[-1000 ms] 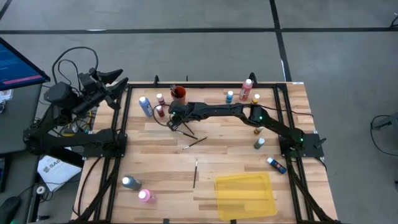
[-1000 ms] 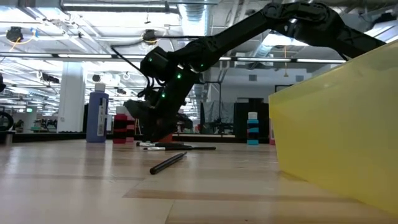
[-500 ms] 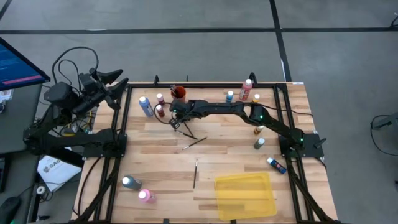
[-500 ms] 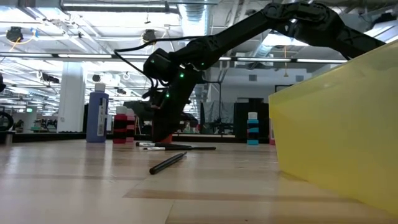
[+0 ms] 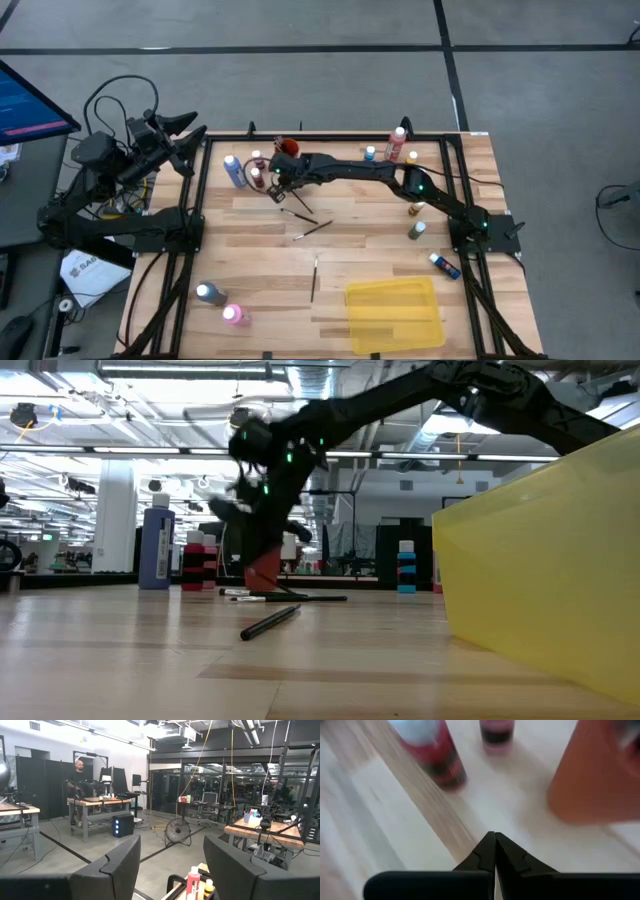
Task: Pick & Place Paint Supplies
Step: Put the black paint brush into the orange cup
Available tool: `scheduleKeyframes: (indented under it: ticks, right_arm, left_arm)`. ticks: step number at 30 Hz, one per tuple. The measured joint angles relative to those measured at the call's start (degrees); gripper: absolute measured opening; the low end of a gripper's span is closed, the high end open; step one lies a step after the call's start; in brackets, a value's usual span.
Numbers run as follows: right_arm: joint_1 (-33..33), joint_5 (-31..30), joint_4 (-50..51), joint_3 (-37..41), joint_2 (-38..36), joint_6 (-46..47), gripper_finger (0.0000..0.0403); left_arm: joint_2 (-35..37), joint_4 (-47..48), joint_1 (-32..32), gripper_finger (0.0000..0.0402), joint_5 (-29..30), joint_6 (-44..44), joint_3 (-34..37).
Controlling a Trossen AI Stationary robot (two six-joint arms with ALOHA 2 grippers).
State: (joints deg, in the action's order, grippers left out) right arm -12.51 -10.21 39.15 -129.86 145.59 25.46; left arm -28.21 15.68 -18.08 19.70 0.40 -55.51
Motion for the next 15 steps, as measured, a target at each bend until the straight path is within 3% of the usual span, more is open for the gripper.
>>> scheduleKeyframes:
  ticks: [5, 15]
  right_arm:
    - [0.59, -0.1, 1.1, -4.98, 0.1, -0.85, 0.0]
    - [-0.13, -0.28, -3.4, -4.55, -7.24, -3.93, 0.0]
  left_arm:
    - [0.11, 0.02, 0.01, 0.0211, 0.0, 0.0, 0.0]
    - [0.11, 0.0, 0.0, 0.0211, 0.01, 0.0, 0.0]
